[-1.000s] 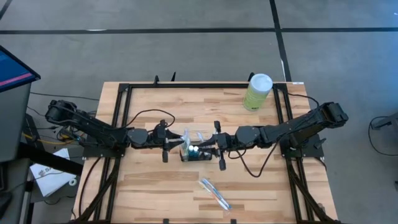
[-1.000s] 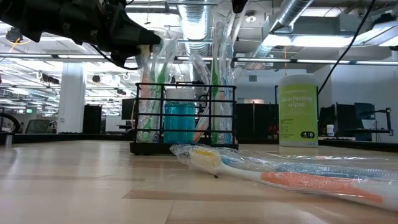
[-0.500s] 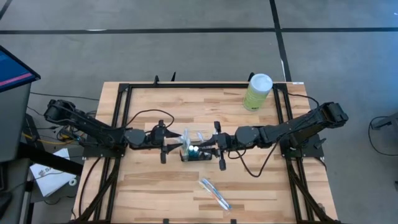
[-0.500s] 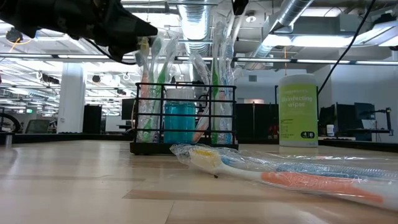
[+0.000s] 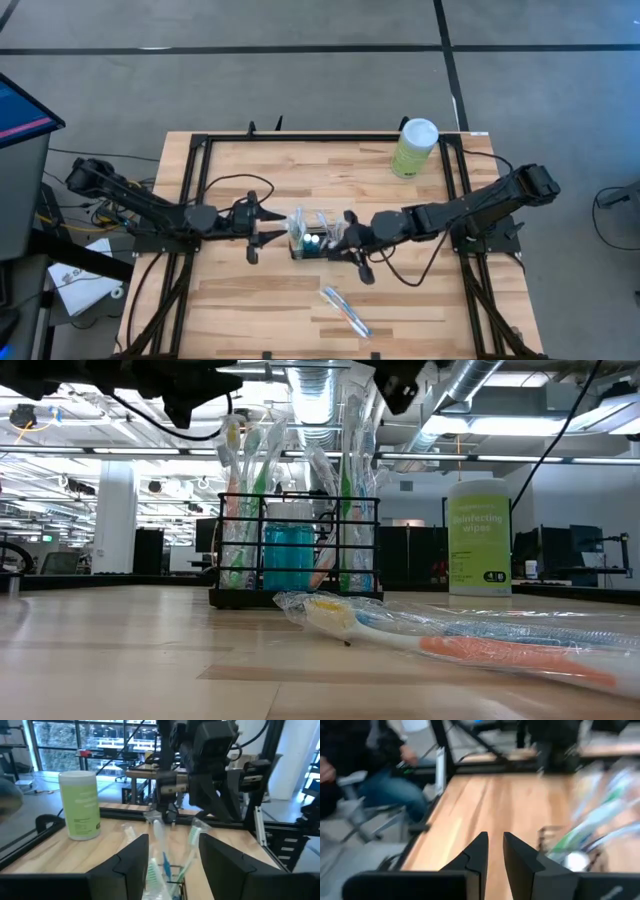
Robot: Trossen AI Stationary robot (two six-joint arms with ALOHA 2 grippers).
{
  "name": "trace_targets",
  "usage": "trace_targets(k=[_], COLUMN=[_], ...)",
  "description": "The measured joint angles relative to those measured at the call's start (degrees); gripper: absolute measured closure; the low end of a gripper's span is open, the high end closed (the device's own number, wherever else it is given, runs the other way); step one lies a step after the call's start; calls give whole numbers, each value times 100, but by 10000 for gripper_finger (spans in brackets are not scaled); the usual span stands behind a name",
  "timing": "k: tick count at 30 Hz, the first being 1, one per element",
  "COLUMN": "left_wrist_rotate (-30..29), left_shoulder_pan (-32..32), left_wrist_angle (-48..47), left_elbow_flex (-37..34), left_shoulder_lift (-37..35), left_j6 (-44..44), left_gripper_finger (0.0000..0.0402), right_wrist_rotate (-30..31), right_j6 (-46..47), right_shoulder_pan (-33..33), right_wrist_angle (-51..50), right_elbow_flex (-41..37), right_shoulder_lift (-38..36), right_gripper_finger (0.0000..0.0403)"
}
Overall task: Pick & Place toothbrushing station
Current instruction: Put the blue toothbrush into the mesh
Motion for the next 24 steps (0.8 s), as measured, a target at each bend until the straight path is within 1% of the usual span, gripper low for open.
trace_targets(k=[2, 10, 16, 24], left_wrist_rotate=[0, -2, -2, -2], left_shoulder_pan=[-29, -32, -30, -30], left_wrist_angle=[0, 2, 11, 31], left_elbow_flex=[0, 0, 4, 4], left_shoulder_lift=[0, 2, 1, 0], left_j6=[0, -4, -7, -28], left_gripper_finger=[234, 234, 234, 234], right_wrist_rotate=[-144, -165, -164, -164], right_j6=[144, 697, 1315, 1832], right_shoulder_pan=[89, 580, 883, 1073], right_wrist_angle=[-266, -1341, -1591, -1517], right_elbow_flex=[0, 0, 1, -4], right_shoulder_lift=[0, 0, 39, 773], right_gripper_finger=[351, 351, 351, 351])
